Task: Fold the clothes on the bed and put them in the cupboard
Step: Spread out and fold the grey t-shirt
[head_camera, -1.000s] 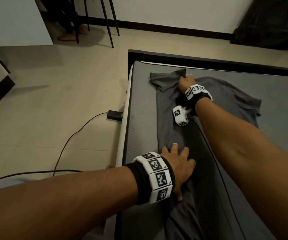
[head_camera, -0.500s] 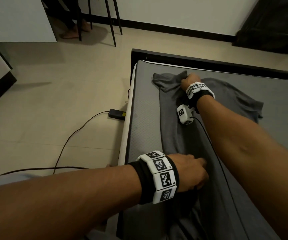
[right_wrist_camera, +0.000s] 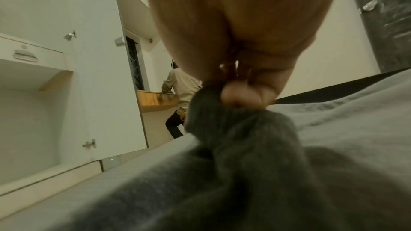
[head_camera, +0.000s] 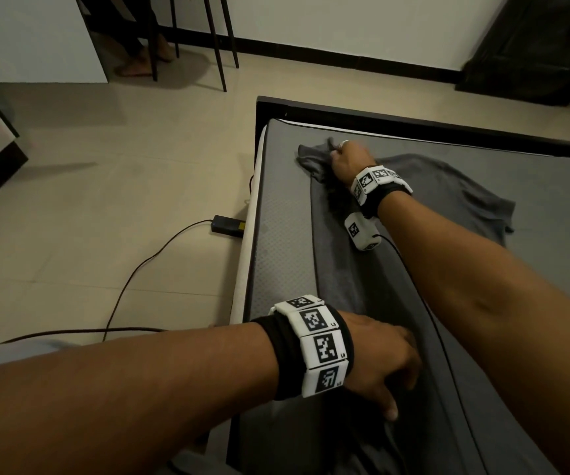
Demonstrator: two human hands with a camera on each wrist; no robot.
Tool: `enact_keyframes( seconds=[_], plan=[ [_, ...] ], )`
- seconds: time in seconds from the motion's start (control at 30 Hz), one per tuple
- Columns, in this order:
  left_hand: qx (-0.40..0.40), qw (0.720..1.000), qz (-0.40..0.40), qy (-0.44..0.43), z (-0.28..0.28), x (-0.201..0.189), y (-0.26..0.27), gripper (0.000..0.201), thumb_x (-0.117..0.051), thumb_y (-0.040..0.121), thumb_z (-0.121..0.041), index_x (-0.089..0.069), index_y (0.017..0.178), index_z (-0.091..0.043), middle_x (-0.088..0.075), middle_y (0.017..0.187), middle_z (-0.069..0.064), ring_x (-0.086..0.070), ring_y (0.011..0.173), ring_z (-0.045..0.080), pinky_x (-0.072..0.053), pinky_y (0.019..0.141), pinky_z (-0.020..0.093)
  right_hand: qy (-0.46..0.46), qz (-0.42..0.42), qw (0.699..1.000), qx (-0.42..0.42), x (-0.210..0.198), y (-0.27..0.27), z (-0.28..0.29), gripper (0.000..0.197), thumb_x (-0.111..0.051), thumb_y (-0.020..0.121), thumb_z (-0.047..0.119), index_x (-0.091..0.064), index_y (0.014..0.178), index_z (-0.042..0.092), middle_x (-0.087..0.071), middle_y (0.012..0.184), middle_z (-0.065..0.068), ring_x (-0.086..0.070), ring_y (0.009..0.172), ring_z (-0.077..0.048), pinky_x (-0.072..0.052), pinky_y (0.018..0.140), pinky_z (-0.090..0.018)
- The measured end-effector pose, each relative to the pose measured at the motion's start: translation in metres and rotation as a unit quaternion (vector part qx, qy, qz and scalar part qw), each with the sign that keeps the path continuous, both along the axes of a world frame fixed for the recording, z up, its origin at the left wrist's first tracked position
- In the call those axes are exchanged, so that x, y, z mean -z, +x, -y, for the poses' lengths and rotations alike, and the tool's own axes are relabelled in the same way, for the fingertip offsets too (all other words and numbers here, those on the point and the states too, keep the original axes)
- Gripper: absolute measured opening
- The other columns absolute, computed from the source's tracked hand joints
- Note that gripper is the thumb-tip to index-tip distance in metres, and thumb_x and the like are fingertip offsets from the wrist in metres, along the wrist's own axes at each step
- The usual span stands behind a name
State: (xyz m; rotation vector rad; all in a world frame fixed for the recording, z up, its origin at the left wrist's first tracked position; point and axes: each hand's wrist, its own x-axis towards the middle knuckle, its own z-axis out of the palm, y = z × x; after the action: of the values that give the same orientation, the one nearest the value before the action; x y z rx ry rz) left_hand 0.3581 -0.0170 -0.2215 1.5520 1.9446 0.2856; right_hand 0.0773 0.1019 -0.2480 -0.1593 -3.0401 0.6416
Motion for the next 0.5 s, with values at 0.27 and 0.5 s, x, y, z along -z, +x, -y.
enact_keyframes(
  seconds=[0.27,0.5],
  plan=[
    [-0.004,1.000,-0.027,-0.005,-0.002,-0.003,0.000,0.040,-0.067,0.091,-0.040,-0.063,0.124,-0.018,-0.047,0.140,0.007,-0.054,0.118,0.024,-0.050,0.095,0.039,-0.010,-0.144,0.989,-0.023,0.000,0.000,-0.005,0.041,-0.042,0.104,0.037,-0.062,0.129,0.012,-0.062,0.127,-0.013,-0.062,0.114,-0.027,-0.049,0.099,-0.038],
    [-0.028,0.996,-0.075,-0.035,0.000,-0.009,-0.004,0.029,-0.064,0.093,-0.033,-0.063,0.119,-0.021,-0.045,0.128,0.001,-0.054,0.109,0.022,-0.051,0.090,0.042,0.077,0.171,0.965,-0.183,0.013,0.062,0.003,0.071,-0.021,0.106,0.056,-0.006,0.161,0.014,0.002,0.168,-0.006,0.001,0.155,-0.026,-0.004,0.125,-0.045]
  ],
)
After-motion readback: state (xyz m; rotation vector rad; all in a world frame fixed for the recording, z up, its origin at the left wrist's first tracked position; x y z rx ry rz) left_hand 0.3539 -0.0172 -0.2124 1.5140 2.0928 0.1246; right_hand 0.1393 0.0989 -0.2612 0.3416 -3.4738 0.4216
